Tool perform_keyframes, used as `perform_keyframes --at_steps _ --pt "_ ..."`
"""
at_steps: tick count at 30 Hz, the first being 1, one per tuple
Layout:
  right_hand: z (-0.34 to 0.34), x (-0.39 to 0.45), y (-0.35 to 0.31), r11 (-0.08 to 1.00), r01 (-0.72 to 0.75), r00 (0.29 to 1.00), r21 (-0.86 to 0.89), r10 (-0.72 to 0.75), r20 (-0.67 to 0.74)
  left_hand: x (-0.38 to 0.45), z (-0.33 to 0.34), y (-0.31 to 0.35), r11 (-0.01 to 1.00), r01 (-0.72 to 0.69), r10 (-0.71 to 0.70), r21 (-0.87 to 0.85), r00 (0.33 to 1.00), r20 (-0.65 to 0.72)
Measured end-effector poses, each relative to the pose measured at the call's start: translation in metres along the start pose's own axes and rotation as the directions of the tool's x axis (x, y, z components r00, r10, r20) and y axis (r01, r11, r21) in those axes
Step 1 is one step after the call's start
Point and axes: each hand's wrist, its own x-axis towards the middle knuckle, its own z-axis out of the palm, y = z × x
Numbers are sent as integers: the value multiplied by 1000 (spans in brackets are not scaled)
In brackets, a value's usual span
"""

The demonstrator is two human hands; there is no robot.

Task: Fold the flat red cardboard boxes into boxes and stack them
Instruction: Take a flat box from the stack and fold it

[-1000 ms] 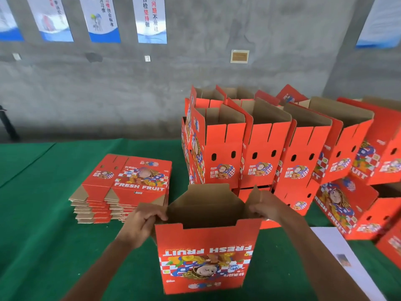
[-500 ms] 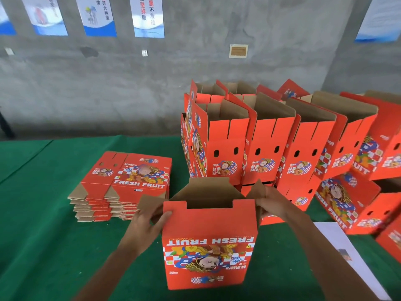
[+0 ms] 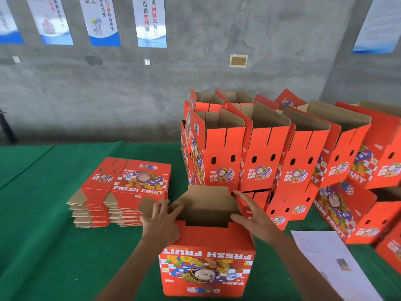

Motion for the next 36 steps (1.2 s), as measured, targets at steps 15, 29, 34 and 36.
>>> perform_keyframes --at_steps 15,29,34,36 --pt "23 11 6 970 86 990 -225 -108 -88 -6 8 22 944 -314 255 -96 885 -390" --pt "25 16 13 977 129 980 -168 -151 -126 11 16 12 406 -278 5 -870 953 -302" --pt "24 10 11 950 239 950 -200 -271 -152 13 10 13 549 -146 -62 -823 975 -214" --pt "25 7 14 932 274 937 -236 -314 -152 11 10 19 624 -210 -30 -752 956 -292"
